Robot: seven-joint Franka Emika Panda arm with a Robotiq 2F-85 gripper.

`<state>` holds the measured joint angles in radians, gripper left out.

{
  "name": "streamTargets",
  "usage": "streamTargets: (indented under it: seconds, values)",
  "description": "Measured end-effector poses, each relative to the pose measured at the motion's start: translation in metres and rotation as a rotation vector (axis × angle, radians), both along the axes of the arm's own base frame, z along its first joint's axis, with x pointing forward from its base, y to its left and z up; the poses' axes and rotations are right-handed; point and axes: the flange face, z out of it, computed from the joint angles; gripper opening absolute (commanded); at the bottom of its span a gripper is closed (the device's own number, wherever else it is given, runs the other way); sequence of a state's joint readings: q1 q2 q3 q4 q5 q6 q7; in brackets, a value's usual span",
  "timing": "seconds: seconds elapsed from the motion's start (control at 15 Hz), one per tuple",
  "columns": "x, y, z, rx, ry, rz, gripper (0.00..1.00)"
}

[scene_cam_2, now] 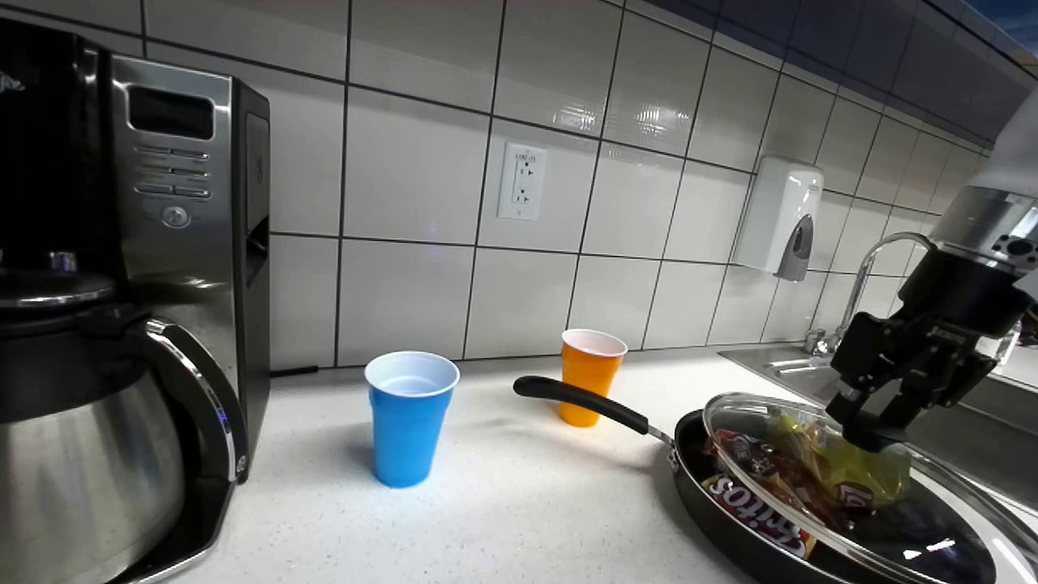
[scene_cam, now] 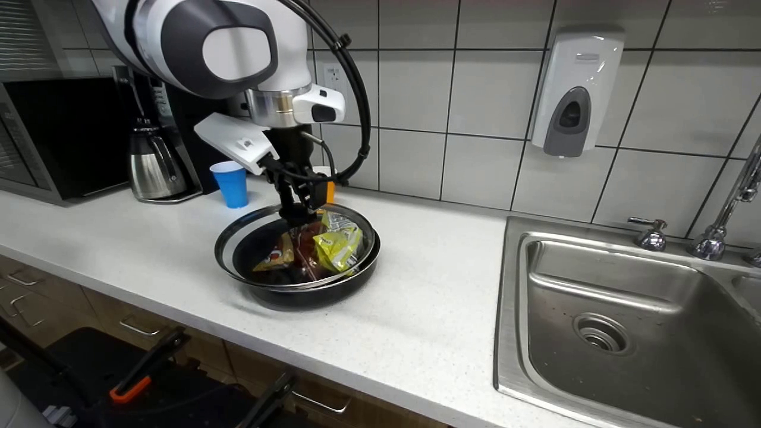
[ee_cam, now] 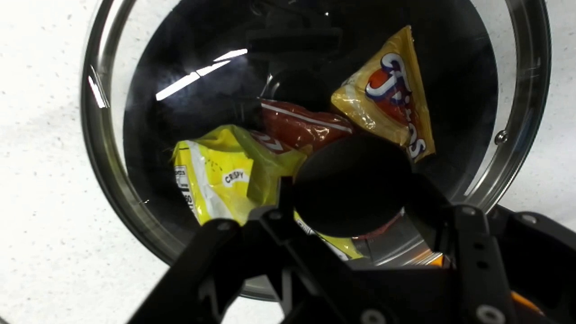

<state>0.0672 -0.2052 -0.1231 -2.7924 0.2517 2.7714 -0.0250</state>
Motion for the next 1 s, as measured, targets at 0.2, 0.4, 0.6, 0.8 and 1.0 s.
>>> streamTargets:
  seconds: [0.2,0.4,0.6,0.8,1.0]
  values:
    - [-0.0005,-0.0033,-0.0034,0.0,0.008,-0.009,0.39]
    - [-0.0002,-0.0041,-0.006,0.0,0.014,-0.011,0.39]
    - [0.0015,-0.0043,-0.0061,-0.001,0.014,-0.01,0.39]
    - [0.0045,-0.0043,-0.0031,-0.003,0.004,-0.008,0.39]
    - [0.0072,-0.0046,-0.0007,-0.003,-0.003,-0.008,0.39]
